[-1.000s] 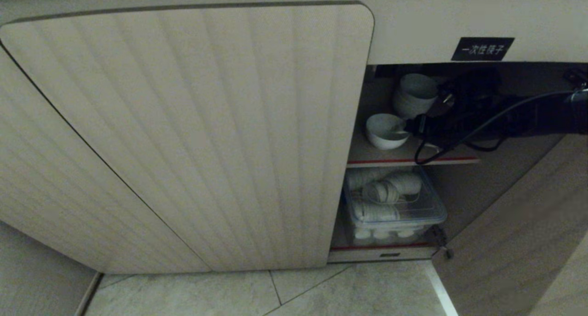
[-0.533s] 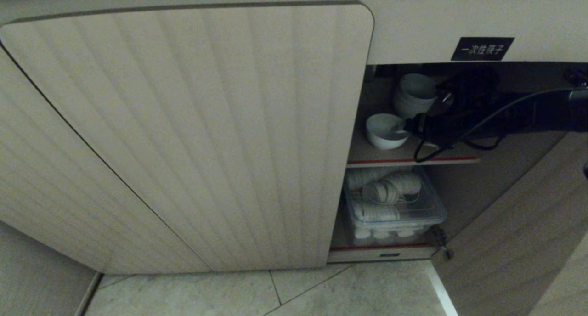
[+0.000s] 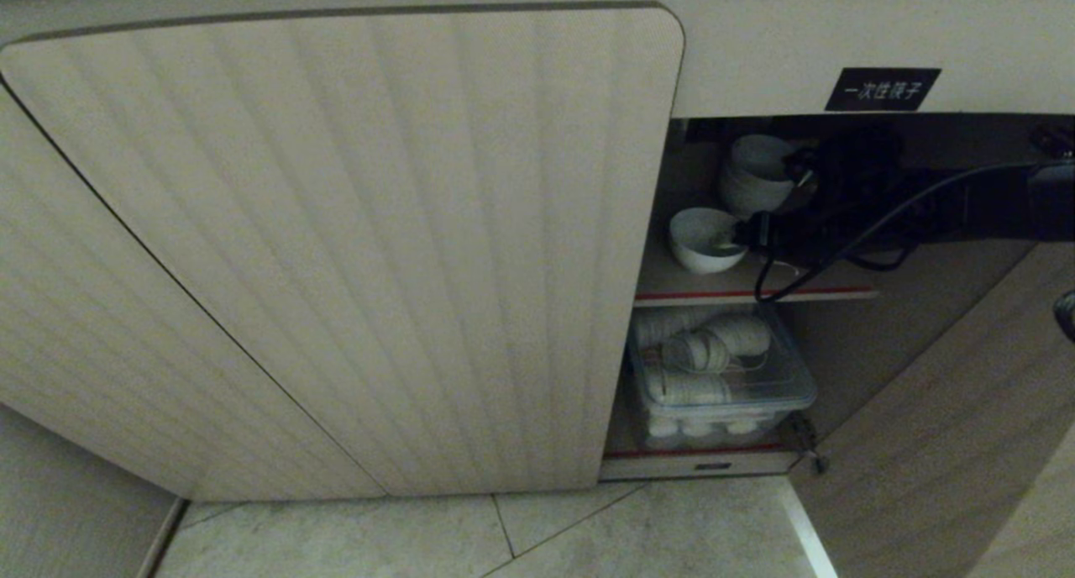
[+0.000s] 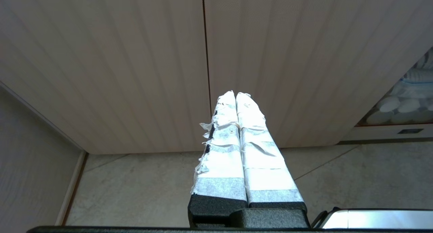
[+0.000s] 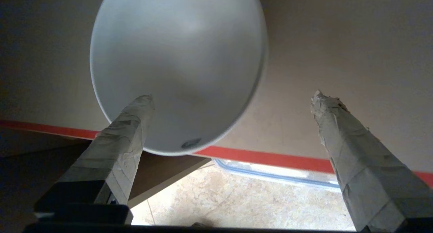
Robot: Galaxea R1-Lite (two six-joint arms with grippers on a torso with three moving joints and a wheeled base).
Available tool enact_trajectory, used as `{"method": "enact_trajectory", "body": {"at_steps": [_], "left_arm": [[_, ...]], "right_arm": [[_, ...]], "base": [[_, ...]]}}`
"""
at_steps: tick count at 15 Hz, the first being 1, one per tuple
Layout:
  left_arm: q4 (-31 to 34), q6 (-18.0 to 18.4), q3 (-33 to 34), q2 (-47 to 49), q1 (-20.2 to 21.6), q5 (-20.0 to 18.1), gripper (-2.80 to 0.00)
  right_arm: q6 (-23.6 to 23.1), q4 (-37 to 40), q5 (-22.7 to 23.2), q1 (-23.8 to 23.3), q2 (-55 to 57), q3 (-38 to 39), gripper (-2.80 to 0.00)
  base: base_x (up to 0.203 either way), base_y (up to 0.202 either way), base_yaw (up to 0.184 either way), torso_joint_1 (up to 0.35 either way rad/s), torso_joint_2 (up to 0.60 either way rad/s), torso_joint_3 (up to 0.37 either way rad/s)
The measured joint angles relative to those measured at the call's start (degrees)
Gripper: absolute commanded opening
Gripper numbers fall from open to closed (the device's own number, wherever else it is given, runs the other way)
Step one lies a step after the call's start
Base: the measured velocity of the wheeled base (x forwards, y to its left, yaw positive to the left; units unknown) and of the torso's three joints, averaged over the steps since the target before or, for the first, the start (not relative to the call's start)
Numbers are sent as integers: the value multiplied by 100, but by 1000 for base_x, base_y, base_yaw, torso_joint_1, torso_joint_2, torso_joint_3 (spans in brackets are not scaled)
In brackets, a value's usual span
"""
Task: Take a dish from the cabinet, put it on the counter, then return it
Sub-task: Take the bowl from the cabinet
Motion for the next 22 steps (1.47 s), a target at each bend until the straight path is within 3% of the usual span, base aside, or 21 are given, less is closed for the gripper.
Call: {"method": "enact_trajectory", "body": {"at_steps": [22], "left_arm": [[0,0,0,0,0,2,-280]], "right_arm": [[-268,407,-422,68,415,-856,0]], "base": [[0,0,0,0,0,0]]}}
